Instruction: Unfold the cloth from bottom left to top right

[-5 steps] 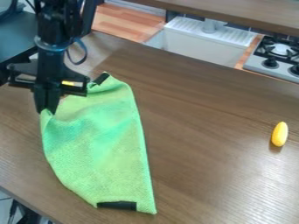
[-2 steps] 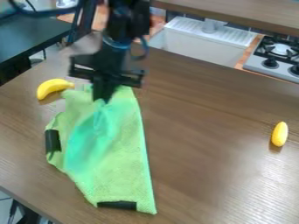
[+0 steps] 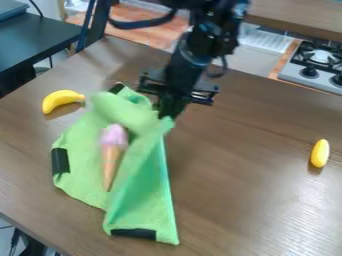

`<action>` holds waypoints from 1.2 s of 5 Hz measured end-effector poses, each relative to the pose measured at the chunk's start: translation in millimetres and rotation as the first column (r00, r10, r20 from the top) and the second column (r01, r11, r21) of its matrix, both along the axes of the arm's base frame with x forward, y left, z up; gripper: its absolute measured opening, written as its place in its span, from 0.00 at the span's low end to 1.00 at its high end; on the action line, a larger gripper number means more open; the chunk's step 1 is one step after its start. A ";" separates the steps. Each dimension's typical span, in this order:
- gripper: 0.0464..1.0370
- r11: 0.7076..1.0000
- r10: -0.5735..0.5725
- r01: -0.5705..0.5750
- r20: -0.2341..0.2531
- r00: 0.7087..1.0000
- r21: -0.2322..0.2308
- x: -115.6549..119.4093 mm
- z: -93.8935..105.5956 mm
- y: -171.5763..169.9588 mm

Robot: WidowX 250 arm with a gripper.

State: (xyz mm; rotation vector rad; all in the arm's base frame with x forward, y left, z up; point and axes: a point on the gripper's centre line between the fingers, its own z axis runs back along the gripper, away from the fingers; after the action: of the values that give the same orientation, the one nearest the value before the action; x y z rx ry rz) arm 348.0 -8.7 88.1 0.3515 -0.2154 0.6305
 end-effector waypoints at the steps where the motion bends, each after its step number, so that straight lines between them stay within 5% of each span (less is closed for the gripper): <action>1: 0.00 1.000 0.018 -0.018 0.000 1.000 -0.003 25.5 -3.4 -16.1; 6: 0.00 0.983 -0.148 0.164 0.184 0.972 -0.079 66.6 2.2 -75.0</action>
State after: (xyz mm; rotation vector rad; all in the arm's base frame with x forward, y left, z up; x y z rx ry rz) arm 414.6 -83.7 90.4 0.1859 -0.3791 0.5143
